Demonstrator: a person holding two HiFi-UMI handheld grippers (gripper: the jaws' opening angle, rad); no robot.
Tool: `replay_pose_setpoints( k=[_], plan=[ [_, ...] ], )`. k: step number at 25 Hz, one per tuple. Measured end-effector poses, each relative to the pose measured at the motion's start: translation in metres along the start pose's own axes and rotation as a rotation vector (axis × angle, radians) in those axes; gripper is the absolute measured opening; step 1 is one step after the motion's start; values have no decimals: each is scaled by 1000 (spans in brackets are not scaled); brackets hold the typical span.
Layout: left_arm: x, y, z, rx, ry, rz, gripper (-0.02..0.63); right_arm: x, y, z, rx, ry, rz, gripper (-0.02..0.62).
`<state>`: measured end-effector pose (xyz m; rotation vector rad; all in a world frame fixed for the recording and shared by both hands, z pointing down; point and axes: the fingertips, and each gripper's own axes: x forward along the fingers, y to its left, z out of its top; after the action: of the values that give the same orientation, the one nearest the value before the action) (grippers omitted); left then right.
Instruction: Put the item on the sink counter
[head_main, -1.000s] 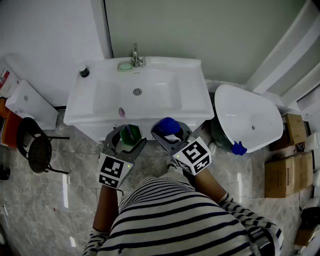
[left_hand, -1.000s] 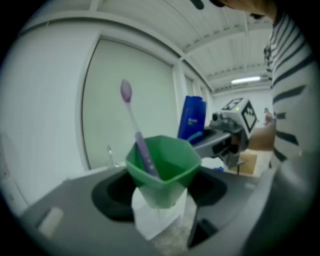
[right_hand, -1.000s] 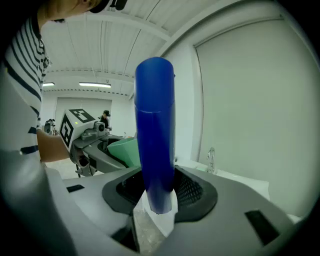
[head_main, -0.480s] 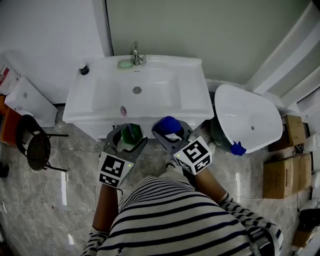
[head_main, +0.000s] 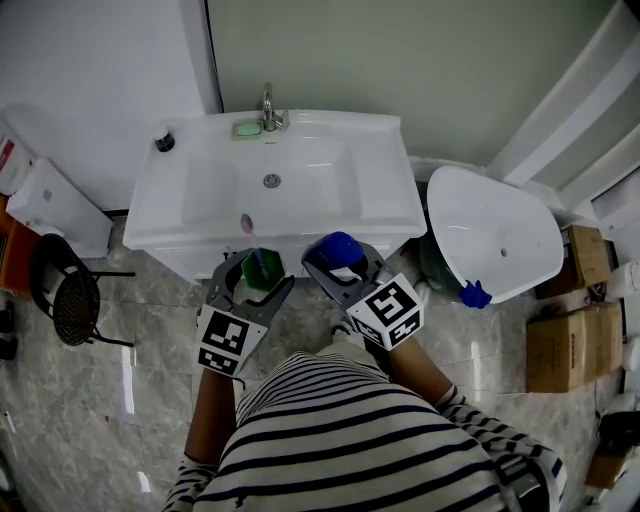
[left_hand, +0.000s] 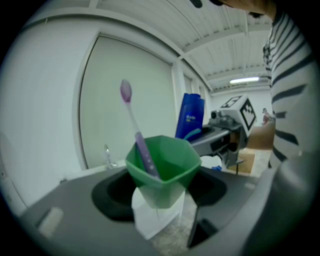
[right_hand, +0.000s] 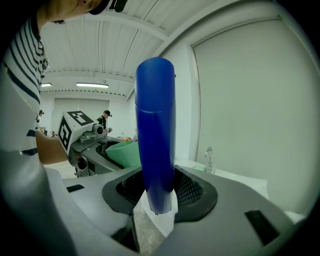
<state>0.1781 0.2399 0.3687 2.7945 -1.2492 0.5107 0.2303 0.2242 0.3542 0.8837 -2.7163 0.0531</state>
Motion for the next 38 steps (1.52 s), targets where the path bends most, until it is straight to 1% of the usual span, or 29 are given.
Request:
replay_pose_setpoints(
  k=[6,13,27,34,38],
  plan=[
    [1,-4,1,8,-1,-9,305,-7,-4,3,23,-23,-17,160],
    [2,0,2,14,-4,-21,304,-1,1,8,18,-26,-1,160],
    [2,5,-4,-8,-1,7,304,5,1,4,10,-5,26,160],
    [34,37,-2,-31,5,25,304,34,-33,9,4,7,41,160],
    [54,63,2,-35,16,45,304,57,-58,16,-7,5,62,160]
  ],
)
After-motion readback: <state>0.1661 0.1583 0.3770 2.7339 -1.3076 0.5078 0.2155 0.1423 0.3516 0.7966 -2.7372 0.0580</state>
